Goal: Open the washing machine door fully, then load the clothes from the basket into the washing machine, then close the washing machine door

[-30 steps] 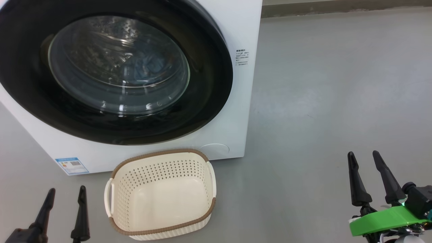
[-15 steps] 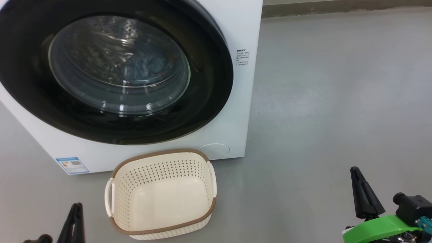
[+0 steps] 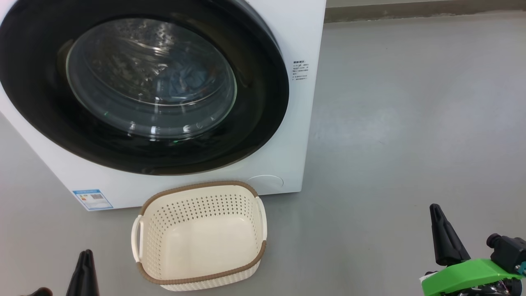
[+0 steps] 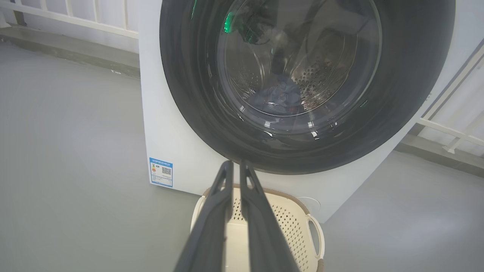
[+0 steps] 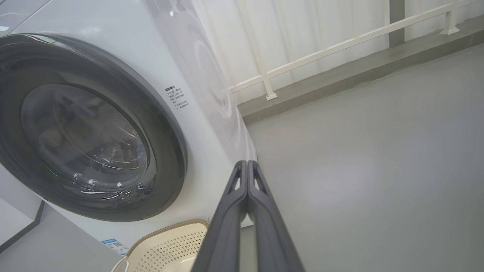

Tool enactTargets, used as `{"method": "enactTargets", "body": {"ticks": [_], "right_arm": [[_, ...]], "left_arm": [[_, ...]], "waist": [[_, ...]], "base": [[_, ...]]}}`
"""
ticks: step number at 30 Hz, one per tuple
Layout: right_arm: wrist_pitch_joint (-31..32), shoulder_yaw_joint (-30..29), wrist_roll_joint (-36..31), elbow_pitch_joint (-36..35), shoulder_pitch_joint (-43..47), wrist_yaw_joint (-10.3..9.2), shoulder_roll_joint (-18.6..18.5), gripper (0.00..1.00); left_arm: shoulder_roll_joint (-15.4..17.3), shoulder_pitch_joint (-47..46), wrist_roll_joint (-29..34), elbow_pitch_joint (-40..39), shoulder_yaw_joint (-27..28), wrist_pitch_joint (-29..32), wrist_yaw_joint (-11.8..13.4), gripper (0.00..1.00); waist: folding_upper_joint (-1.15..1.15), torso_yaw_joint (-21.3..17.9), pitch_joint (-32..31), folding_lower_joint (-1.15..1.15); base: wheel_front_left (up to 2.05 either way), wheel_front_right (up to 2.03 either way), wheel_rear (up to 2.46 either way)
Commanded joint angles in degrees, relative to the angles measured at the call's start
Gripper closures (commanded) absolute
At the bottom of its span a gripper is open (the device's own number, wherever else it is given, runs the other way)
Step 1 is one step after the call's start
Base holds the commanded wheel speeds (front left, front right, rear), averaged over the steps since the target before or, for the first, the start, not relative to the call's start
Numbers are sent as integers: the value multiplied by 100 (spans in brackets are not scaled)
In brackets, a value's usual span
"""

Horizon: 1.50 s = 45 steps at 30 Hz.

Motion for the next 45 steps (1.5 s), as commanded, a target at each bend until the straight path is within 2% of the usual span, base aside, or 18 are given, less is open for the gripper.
{"method": "enactTargets", "body": {"ticks": [1,45], "right_arm": [[24,-52,209,-121,-179,-3,-41,100],[742,-235,2821,-26,-392,-9,38,100]], "left_arm": [[50,-178,-180,-167,50,23,1,100],[-90,-375,-2988,-294,31,762,2,100]], "waist": [[0,8,-1,0],[0,256,-35,0]], "base": [[0,0,0],[0,0,0]]}}
